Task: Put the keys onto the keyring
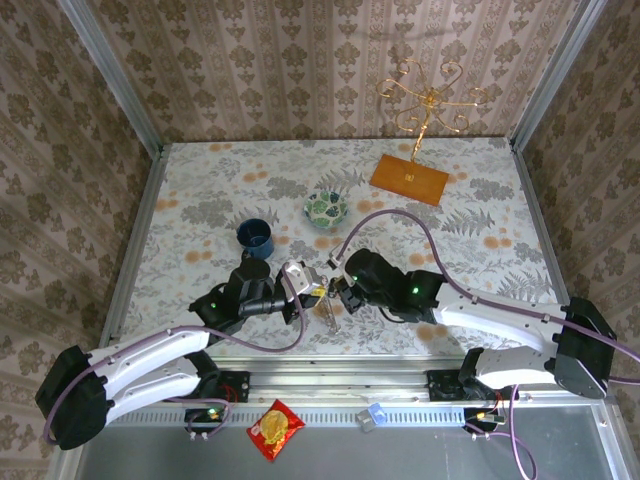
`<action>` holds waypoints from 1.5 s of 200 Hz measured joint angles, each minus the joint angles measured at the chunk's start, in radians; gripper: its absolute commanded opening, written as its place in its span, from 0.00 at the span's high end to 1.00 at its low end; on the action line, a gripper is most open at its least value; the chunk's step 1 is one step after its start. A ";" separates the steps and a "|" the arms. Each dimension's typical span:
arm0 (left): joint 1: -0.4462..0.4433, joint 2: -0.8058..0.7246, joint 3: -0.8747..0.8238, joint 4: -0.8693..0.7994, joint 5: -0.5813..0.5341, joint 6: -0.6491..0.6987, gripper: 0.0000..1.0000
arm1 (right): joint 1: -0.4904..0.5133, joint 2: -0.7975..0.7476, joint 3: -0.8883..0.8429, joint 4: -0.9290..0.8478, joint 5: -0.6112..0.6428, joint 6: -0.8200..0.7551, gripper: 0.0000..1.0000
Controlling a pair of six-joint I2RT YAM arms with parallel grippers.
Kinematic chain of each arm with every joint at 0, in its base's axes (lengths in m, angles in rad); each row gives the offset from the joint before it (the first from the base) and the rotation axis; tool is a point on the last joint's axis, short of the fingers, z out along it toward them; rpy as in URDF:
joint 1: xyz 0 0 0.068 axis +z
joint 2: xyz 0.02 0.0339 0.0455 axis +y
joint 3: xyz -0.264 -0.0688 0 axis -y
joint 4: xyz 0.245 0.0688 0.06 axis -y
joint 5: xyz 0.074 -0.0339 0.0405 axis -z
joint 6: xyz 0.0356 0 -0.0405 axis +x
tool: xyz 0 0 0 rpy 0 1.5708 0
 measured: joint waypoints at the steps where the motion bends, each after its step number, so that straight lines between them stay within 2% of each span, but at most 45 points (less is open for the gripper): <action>1: 0.000 0.000 0.000 0.000 0.000 0.000 1.00 | 0.000 0.000 0.000 0.000 0.000 0.001 1.00; 32: 0.000 0.000 0.000 0.000 -0.001 0.000 1.00 | 0.000 -0.032 -0.008 0.025 -0.039 0.047 1.00; 66: 0.000 0.010 0.000 0.001 -0.001 0.000 1.00 | 0.000 -0.115 -0.058 0.080 -0.146 0.080 1.00; 100: 0.000 0.015 0.000 0.003 -0.004 0.000 1.00 | 0.001 -0.132 -0.087 0.123 -0.224 0.096 1.00; 200: 0.000 0.014 0.000 0.007 -0.006 0.000 1.00 | -0.028 -0.204 -0.134 0.076 -0.096 0.041 1.00; 300: 0.000 0.014 0.000 0.013 -0.008 -0.049 1.00 | -0.028 -0.123 -0.134 0.120 -0.218 -0.035 1.00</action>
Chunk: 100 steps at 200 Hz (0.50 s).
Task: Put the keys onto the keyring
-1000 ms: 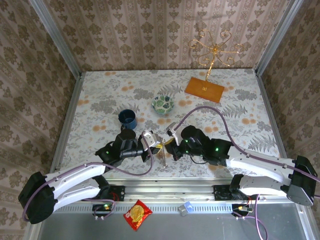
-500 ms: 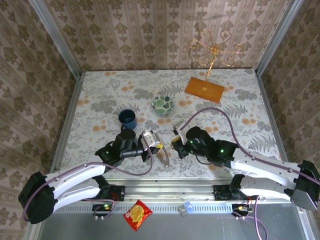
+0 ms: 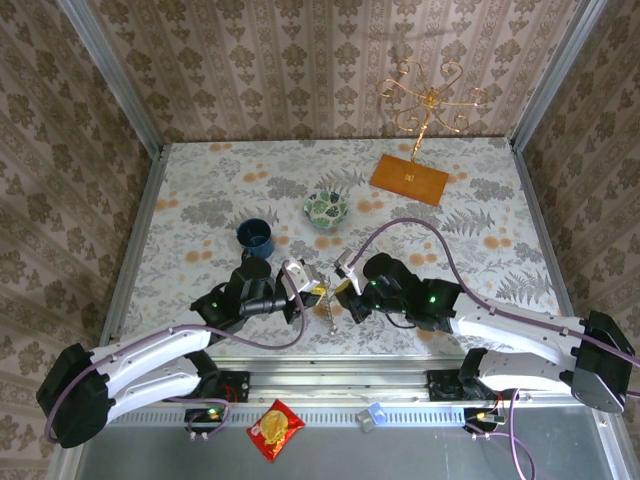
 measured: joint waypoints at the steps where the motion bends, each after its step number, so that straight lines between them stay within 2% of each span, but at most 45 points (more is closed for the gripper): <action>1: 0.000 0.000 0.000 0.000 0.000 0.000 1.00 | 0.000 0.000 0.000 0.001 -0.001 0.000 1.00; 100: 0.000 0.000 0.000 0.000 0.000 -0.004 1.00 | 0.000 0.001 0.003 0.044 -0.035 -0.021 1.00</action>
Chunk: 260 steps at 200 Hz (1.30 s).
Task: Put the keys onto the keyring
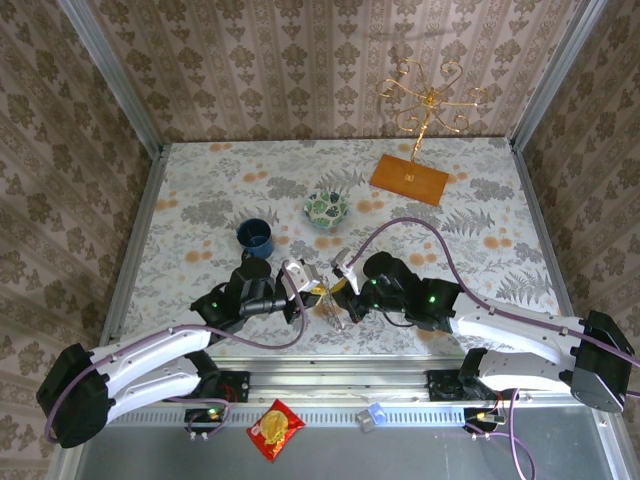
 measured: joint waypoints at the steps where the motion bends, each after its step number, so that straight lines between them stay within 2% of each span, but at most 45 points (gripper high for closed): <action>1: 0.000 0.000 0.000 0.000 0.000 0.000 1.00 | 0.000 0.000 0.000 0.001 0.000 0.000 1.00; 260: 0.001 0.000 0.000 -0.006 -0.006 0.000 1.00 | 0.007 0.049 0.048 -0.012 0.069 -0.097 1.00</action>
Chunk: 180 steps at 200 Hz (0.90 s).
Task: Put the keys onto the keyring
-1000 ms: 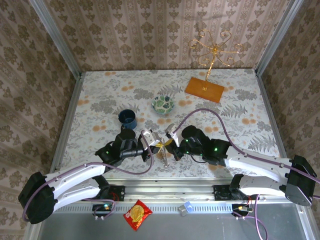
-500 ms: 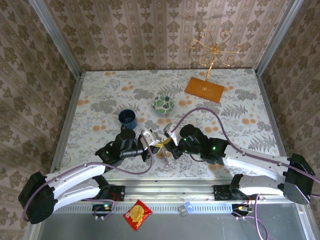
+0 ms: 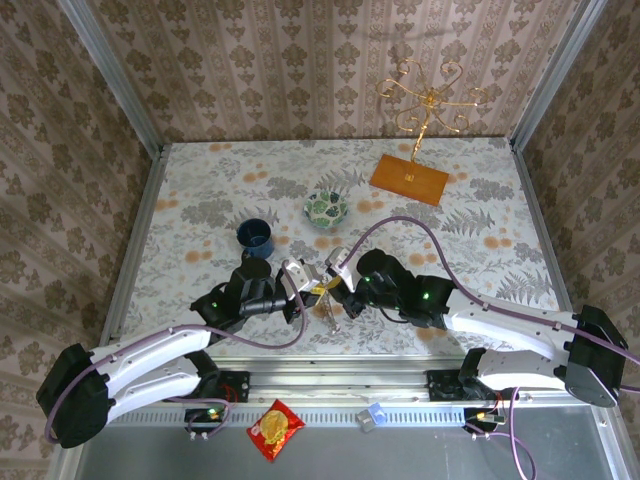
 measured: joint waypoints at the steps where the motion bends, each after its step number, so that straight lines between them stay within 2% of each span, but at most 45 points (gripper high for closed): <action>1: 0.000 0.000 0.000 0.000 0.000 0.000 1.00 | 0.000 0.000 0.001 0.000 0.000 0.000 1.00; 129: 0.000 0.000 0.005 0.007 0.002 0.000 1.00 | 0.007 0.024 0.035 -0.029 0.041 -0.021 1.00; 180: -0.001 0.000 0.005 0.009 -0.007 0.012 1.00 | -0.001 0.024 0.040 -0.050 0.045 0.019 1.00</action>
